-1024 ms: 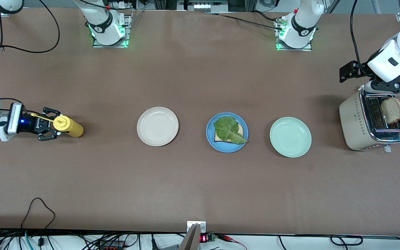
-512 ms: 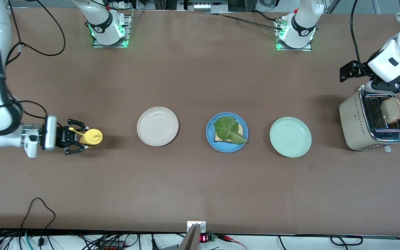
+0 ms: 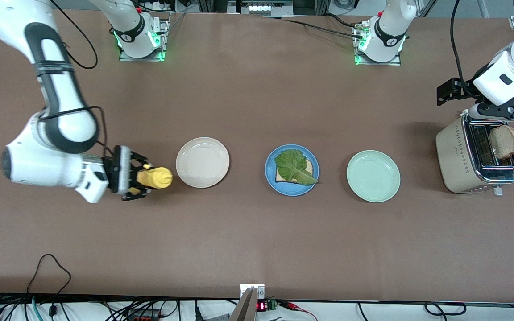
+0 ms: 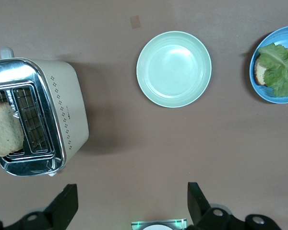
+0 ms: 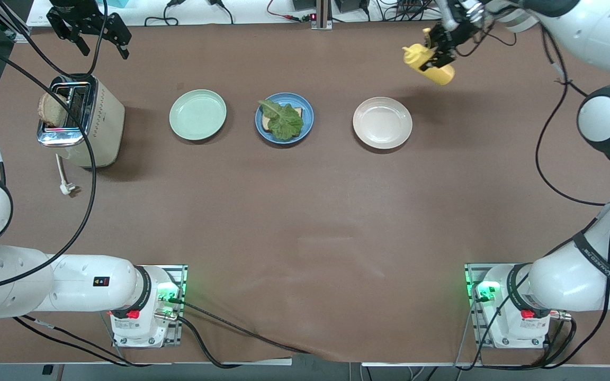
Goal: Make sandwich in blue plate with both arms
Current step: 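Carry the bottle over the blue plate with the right gripper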
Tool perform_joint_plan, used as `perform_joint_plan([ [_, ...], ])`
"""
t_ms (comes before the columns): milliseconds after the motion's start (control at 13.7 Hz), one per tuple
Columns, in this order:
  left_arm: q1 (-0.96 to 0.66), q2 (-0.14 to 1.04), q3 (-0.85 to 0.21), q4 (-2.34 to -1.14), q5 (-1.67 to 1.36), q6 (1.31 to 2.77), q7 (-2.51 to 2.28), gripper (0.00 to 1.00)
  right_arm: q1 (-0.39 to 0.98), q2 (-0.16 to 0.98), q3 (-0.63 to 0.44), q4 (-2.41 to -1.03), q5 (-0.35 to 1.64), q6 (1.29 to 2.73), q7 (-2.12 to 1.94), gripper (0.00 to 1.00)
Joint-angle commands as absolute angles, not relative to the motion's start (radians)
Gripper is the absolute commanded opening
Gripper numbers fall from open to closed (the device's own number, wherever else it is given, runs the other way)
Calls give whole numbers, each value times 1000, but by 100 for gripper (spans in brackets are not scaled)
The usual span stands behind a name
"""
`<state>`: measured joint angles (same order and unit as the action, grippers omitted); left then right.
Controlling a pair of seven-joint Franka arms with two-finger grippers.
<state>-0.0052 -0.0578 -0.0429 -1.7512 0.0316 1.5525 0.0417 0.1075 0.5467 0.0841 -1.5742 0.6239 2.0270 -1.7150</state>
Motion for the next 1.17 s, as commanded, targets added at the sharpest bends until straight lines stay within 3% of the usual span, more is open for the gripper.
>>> perform_joint_plan([
  [0,-3,-55,-44,-1738,44,1537,41,100,231,543,71,-1575,545,2127,-1602,12],
  [366,-3,-55,-44,-1738,44,1537,41,100,411,554,72,-1560,240,2175,-1199,12],
  [1097,-3,-55,-40,-1738,44,1537,41,100,708,672,69,-1349,-346,2120,-568,12],
])
